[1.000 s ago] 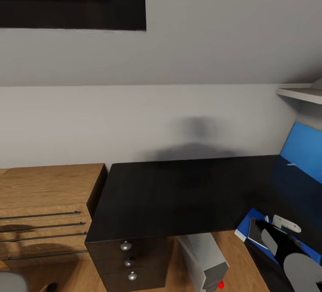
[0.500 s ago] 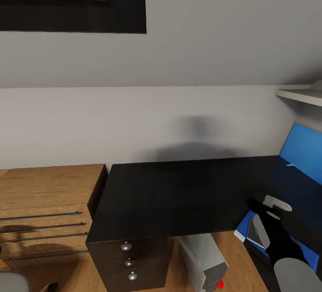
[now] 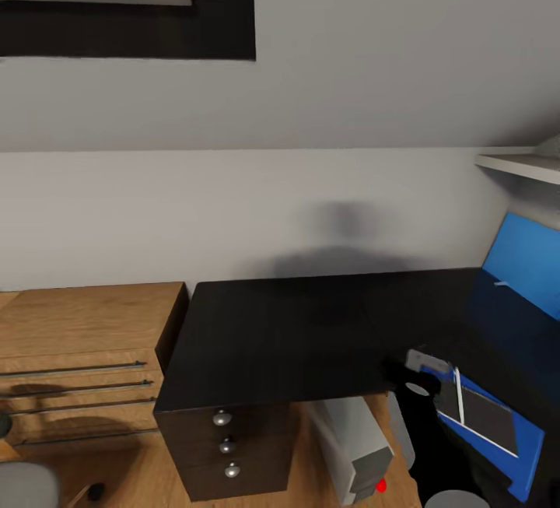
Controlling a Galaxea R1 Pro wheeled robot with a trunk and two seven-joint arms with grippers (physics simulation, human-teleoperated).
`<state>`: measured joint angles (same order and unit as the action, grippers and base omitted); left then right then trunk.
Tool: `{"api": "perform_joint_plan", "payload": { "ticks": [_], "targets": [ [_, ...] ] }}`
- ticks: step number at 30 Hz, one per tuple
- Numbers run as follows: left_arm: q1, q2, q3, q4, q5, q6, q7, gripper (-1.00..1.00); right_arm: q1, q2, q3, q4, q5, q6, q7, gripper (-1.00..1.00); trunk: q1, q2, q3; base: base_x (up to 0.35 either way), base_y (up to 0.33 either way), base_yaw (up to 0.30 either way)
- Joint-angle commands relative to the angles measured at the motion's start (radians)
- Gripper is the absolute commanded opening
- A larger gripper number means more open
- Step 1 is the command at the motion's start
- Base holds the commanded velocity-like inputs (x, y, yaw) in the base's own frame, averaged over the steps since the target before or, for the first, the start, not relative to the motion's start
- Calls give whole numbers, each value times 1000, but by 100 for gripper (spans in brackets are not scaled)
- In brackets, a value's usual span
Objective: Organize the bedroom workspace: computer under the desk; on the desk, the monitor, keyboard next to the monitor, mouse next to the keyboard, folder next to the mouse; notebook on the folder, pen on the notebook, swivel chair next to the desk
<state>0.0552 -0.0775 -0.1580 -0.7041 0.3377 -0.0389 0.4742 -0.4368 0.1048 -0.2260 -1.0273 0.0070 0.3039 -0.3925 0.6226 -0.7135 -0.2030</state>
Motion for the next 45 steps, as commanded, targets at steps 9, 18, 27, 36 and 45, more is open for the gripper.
{"api": "perform_joint_plan", "payload": {
  "ticks": [9,18,27,36,45],
  "targets": [
    [0,1,-4,-2,10,-4,6,100,11,39,151,103,41,3,-4,100,0,-1,-1,-310,0,0],
    [0,-1,-6,-2,10,-2,6,100,12,41,294,195,41,-14,-2,100,0,-1,-1,-334,0,0],
    [0,-1,-7,-5,10,-2,6,100,12,46,330,388,41,-84,10,100,0,-1,-1,-201,0,0],
    [0,-2,-8,-6,12,0,6,100,11,47,361,831,42,-617,27,100,-35,62,27,-13,0,0],
    [0,-17,-34,48,11,7,2,100,12,35,357,983,37,-810,78,100,-69,125,55,0,0,0]
  ]
}}
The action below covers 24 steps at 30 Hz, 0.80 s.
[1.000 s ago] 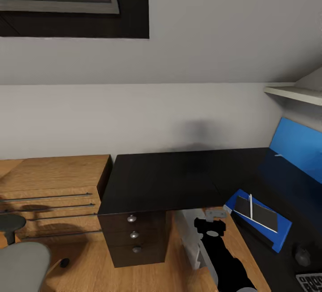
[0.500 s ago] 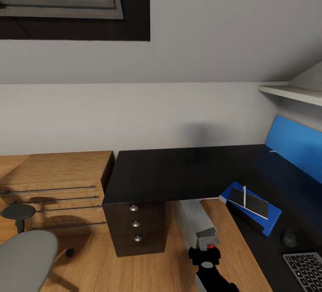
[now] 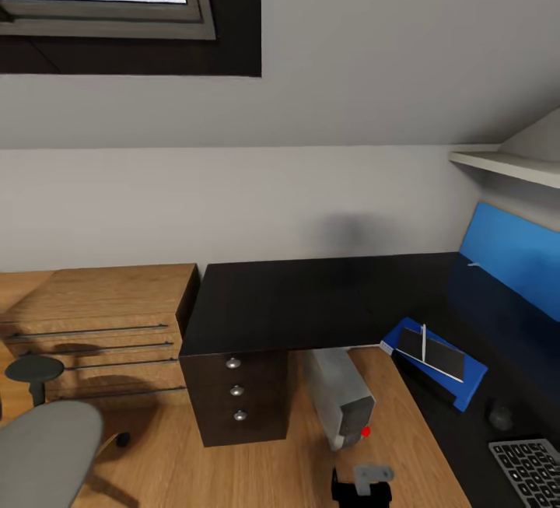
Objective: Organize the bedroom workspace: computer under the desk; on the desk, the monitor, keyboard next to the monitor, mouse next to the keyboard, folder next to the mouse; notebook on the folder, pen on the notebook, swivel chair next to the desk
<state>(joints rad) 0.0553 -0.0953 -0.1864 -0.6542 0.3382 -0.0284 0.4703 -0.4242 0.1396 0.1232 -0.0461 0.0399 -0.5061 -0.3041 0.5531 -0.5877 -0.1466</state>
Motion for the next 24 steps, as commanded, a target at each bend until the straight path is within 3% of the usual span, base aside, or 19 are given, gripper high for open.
{"api": "perform_joint_plan", "payload": {
  "ticks": [1,9,19,24],
  "targets": [
    [0,2,-8,2,12,-4,-23,100,-1,-1,8,12,4,-20,-9,100,-4,6,1,0,0,163],
    [-4,8,-7,3,16,-9,-87,100,-1,-2,7,15,3,-44,-9,100,-34,62,22,0,0,214],
    [-12,7,-6,3,14,-15,-96,100,-1,0,7,44,4,-214,-12,100,-73,132,51,0,0,264],
    [-12,8,-6,2,14,-18,-96,100,-1,-2,7,52,5,-294,-16,100,-73,132,51,0,0,277]
  ]
}}
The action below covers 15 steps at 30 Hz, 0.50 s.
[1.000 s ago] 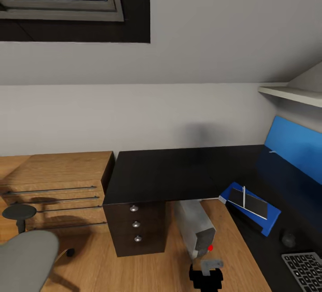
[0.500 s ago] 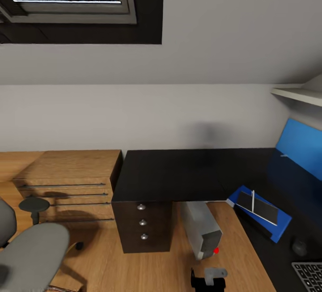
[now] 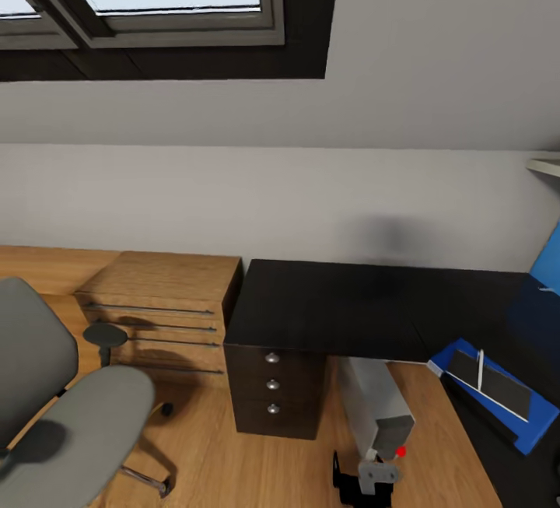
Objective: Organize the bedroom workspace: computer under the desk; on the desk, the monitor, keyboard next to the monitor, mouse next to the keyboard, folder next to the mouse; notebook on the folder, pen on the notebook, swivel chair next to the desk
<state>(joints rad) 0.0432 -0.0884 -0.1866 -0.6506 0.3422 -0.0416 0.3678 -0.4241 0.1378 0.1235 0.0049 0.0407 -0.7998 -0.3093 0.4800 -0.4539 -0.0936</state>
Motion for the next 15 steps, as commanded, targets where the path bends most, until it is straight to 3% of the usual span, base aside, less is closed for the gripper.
{"api": "perform_joint_plan", "payload": {
  "ticks": [1,5,12,13,15],
  "targets": [
    [0,1,-5,-1,10,-7,7,100,-1,0,7,2,5,-15,-11,100,1,-2,-2,0,0,279],
    [0,2,-4,-1,8,-53,7,100,0,-5,7,5,5,-84,-12,100,1,-2,-2,0,0,279],
    [0,9,-5,9,8,-239,10,100,11,-21,7,11,5,-204,-14,100,1,-2,-2,0,0,280],
    [0,10,-6,43,6,-328,11,100,19,-23,7,11,6,-231,-14,100,1,-2,-2,0,0,282],
    [0,10,-5,52,6,-355,11,100,23,-24,7,11,6,-237,-14,100,1,-2,-2,0,0,282]
  ]
}}
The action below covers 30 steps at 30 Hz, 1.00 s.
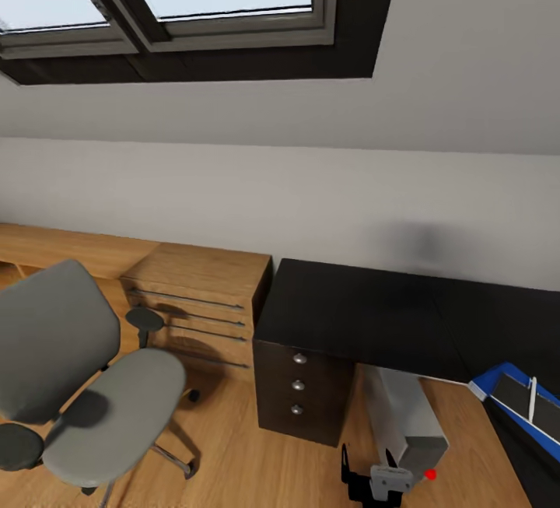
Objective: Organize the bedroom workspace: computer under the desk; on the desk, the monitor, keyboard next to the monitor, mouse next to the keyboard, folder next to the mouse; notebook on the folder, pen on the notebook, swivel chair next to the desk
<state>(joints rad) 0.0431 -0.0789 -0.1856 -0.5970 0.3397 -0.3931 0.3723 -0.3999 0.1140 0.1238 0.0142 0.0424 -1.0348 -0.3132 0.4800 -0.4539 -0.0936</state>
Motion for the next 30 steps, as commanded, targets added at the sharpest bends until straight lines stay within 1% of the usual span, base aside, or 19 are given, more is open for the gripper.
{"api": "perform_joint_plan", "payload": {
  "ticks": [1,4,8,23,27,30],
  "targets": [
    [0,1,-6,5,9,-24,6,100,2,0,7,1,5,-7,-10,100,1,-2,-2,0,0,283],
    [0,4,-7,12,9,-46,6,100,5,0,7,1,5,-12,-10,100,1,-2,-2,0,0,283],
    [0,5,-7,15,9,-56,5,100,6,0,7,1,5,-12,-10,100,1,-2,-2,0,0,284],
    [0,5,-9,30,10,-59,5,100,7,-5,8,1,7,-12,-10,100,1,-2,-2,-2,0,285],
    [0,5,-9,35,10,-59,5,100,7,-6,8,1,7,-11,-10,100,1,-2,-2,-97,0,286],
    [0,5,-8,36,10,-59,5,100,7,-6,8,1,7,-10,-10,100,1,-2,-2,-240,7,287]
  ]
}}
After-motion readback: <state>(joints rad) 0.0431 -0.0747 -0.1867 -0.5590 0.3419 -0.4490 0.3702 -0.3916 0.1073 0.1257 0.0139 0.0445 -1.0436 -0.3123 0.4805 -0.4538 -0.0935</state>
